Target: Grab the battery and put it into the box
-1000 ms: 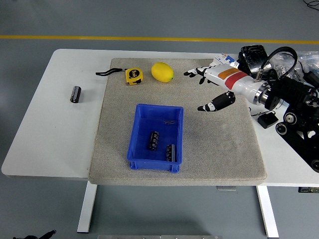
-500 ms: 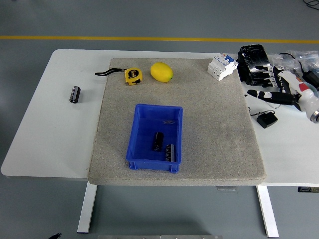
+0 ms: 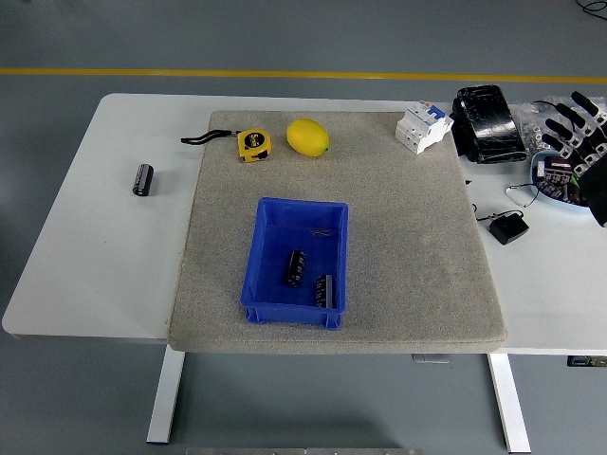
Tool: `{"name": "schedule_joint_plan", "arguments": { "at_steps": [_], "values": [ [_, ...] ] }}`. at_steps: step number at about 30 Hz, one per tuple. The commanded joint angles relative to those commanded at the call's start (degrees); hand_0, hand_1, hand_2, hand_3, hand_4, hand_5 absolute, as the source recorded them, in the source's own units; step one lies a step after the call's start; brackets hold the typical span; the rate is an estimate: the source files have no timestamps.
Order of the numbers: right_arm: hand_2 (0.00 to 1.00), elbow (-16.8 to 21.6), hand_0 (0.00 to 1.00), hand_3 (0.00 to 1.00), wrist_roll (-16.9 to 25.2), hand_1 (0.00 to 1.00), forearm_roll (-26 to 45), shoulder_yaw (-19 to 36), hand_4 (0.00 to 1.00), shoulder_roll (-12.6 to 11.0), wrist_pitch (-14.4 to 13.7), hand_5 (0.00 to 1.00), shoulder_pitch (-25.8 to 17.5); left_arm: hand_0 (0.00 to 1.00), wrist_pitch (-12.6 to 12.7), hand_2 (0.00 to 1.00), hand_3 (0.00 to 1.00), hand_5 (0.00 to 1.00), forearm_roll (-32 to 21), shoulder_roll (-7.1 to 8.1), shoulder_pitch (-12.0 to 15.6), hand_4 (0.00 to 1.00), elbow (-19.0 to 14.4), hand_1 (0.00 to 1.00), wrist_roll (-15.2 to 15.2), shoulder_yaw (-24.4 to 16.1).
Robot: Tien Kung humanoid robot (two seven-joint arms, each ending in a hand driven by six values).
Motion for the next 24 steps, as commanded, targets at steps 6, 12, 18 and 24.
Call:
{"name": "schedule_joint_plan", "arguments": {
  "at_steps": [6, 12, 18, 24],
  "values": [
    [0.924, 2.1, 0.920, 0.972, 0.8, 0.874, 1.6, -0.3, 0.998, 1.2, -1.6, 0.998, -2.1, 0.729, -1.2, 0.859, 0.832, 0.781, 6.6, -0.22, -0.4, 0.749, 0.2, 0.750, 0.0, -3.6],
    [0.936, 2.5, 0.939, 0.980, 1.0, 0.880, -1.3, -0.5, 0.998, 0.7, -1.1, 0.998, -2.8, 0.728, -1.5, 0.856, 0.824, 0.784, 5.8, -0.23, -0.6, 0.749, 0.3, 0.746, -0.4, -2.8],
    [0.966, 2.0, 0.998, 0.998, 0.4, 0.912, -6.0, 1.7, 0.998, 1.2, 0.8, 0.998, -3.6, 0.729, -1.6, 0.855, 0.819, 0.800, 7.6, -0.44, -1.1, 0.769, 0.7, 0.745, -0.8, -4.1],
    [0.998, 1.4, 0.998, 0.998, 3.4, 0.955, -13.7, 4.4, 0.998, 2.7, 1.3, 0.998, -5.1, 0.734, 0.0, 0.860, 0.813, 0.806, 11.4, -1.29, -0.4, 0.778, 0.9, 0.759, -2.9, -10.1]
  ]
}}
